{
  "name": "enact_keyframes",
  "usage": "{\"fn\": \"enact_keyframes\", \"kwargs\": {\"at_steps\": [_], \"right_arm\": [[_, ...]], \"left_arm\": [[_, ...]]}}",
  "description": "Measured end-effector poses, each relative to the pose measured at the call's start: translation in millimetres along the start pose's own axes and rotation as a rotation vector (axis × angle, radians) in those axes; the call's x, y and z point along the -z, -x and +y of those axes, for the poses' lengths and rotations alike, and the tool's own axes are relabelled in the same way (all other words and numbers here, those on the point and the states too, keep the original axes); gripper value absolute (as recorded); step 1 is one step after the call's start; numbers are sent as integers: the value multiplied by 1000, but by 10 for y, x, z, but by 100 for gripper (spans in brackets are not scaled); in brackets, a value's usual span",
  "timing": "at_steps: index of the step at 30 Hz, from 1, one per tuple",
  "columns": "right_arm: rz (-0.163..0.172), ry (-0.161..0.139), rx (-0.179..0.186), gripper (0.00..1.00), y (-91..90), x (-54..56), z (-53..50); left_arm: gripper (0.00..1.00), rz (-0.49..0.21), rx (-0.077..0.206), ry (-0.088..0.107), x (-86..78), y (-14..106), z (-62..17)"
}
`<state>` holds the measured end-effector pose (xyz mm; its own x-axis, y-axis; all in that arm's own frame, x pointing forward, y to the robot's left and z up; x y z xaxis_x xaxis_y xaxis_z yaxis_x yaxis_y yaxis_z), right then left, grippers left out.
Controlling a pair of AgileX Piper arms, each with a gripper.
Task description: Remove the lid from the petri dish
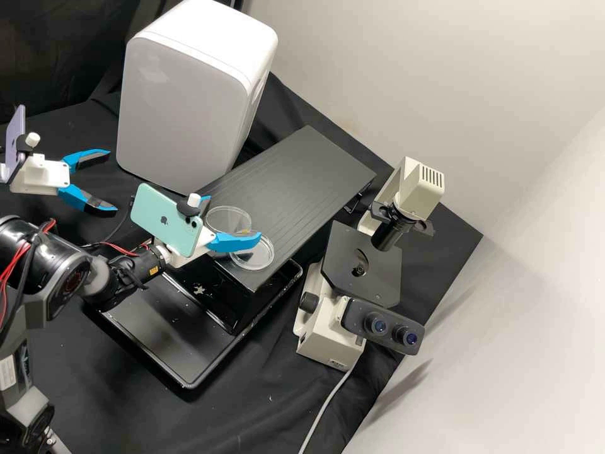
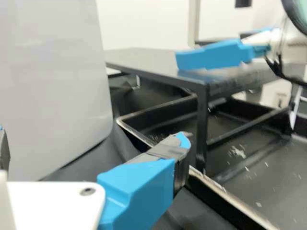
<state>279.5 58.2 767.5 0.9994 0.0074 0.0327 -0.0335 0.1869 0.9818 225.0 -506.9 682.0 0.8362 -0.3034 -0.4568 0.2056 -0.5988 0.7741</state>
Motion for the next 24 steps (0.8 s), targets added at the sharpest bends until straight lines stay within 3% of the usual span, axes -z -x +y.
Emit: {"fn": "enact_keyframes", "kwargs": {"at_steps": [3, 14, 17, 20, 24], "right_arm": [[4, -2, -24, 100, 46, -4, 38], [-14, -26, -85, 100, 270, -31, 213], [-10, -52, -85, 100, 339, -54, 237], [2, -114, -82, 100, 406, -108, 268], [1, -160, -76, 100, 478, -163, 283]], "left_arm": [[100, 18, -17, 2, 11, 19, 38], [100, 29, -20, 7, 20, 42, 41], [100, 29, -20, 7, 20, 42, 41], [100, 29, -20, 7, 20, 42, 41], [100, 29, -20, 7, 20, 42, 41]]}}
